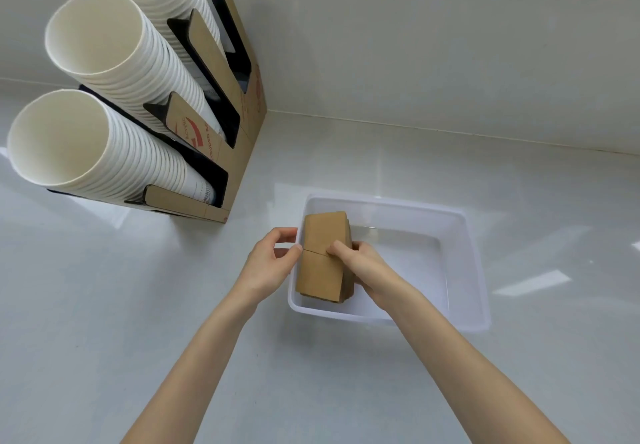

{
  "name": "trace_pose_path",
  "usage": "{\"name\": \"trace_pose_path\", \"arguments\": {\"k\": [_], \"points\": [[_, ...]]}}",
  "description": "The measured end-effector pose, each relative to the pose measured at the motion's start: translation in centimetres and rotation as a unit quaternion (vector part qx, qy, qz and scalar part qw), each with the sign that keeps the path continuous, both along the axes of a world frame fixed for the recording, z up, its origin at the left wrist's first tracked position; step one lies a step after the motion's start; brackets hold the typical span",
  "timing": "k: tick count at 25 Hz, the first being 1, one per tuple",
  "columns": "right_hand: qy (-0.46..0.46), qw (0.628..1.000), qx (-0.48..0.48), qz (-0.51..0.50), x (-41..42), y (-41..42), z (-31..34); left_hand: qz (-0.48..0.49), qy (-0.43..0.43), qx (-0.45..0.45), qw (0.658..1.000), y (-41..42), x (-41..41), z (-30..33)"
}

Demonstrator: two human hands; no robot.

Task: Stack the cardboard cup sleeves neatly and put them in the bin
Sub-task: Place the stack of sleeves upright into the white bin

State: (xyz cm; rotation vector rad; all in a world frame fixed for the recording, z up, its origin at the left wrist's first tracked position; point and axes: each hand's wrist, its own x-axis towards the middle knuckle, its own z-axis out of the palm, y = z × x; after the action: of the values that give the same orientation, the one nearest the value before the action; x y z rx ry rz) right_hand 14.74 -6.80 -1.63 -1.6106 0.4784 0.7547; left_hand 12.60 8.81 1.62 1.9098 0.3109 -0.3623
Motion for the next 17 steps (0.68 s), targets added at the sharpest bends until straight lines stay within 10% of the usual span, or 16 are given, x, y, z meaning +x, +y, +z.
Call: {"name": "trace_pose_path", "arguments": {"k": [17], "points": [[-0.012,0.998,-0.038,0.055,-0.37,-0.14,0.55,0.003,0.003,-0.003,1.0,-0.01,0.12,-0.21]]}}
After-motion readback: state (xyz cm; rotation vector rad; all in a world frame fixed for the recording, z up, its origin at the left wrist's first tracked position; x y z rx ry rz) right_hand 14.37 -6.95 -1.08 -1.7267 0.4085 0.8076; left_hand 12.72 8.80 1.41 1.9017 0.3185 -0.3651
